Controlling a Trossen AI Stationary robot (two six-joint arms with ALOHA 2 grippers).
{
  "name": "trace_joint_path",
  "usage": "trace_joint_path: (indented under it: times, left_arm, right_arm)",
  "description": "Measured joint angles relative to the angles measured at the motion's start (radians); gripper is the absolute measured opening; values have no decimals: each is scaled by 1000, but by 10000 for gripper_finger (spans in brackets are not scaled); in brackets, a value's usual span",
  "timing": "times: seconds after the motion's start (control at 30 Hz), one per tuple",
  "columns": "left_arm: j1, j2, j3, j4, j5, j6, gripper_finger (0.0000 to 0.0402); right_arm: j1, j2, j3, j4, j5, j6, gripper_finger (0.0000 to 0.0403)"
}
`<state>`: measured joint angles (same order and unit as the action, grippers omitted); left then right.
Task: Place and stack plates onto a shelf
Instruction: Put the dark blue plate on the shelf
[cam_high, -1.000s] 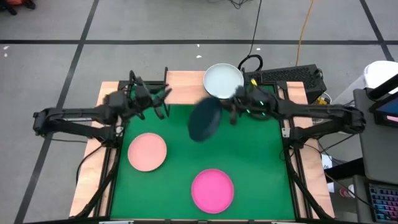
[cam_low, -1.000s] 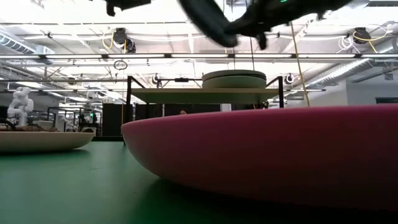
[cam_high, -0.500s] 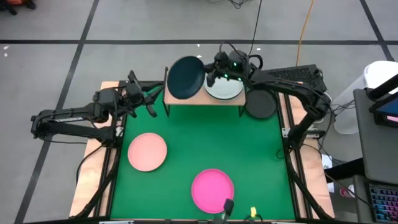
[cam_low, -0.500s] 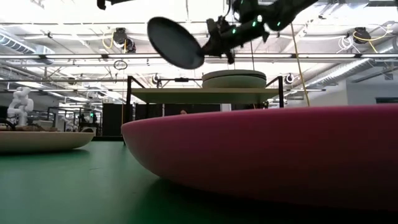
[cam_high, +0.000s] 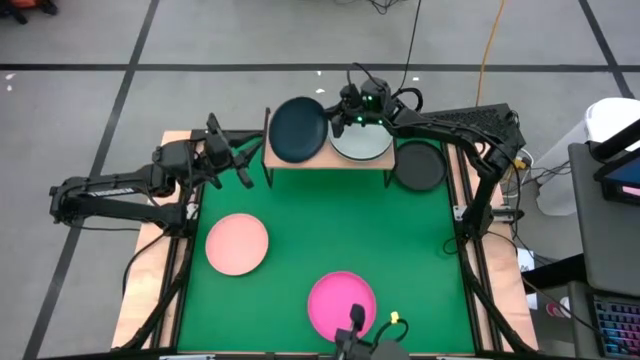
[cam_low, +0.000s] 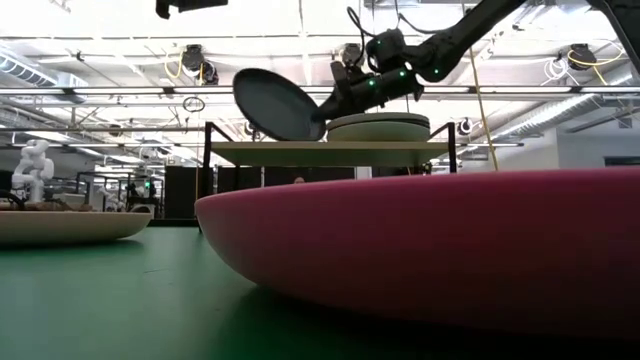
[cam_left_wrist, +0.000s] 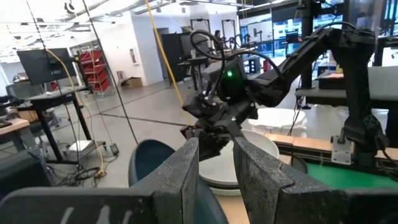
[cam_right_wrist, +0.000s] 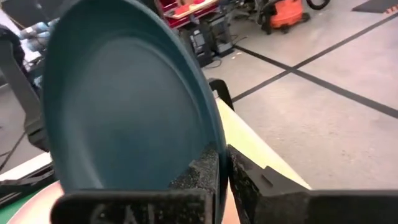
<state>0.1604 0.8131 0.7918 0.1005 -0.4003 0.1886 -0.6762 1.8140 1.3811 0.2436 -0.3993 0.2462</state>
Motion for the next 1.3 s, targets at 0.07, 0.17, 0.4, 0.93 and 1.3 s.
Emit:
trace_joint_path:
  times: [0.07,0.17,0.4,0.93,1.3]
  left_arm:
    - [3,0,0,0,-1,0,108]
    - [3,0,0,0,-1,0,108]
    - [3,0,-1,0,-1,-3,108]
    - [3,0,-1,-1,0,-6,108]
    - [3,0,-1,-1,0,-8,108]
  right_arm:
    - [0,-5,0,-7,-14,-1,18]
    - [1,-8,0,-5,-26,-4,19]
    - [1,-7,0,-7,24,-4,19]
    - [1,-7,0,-16,86,-50,20]
    - [2,-7,0,-20,85,-52,67]
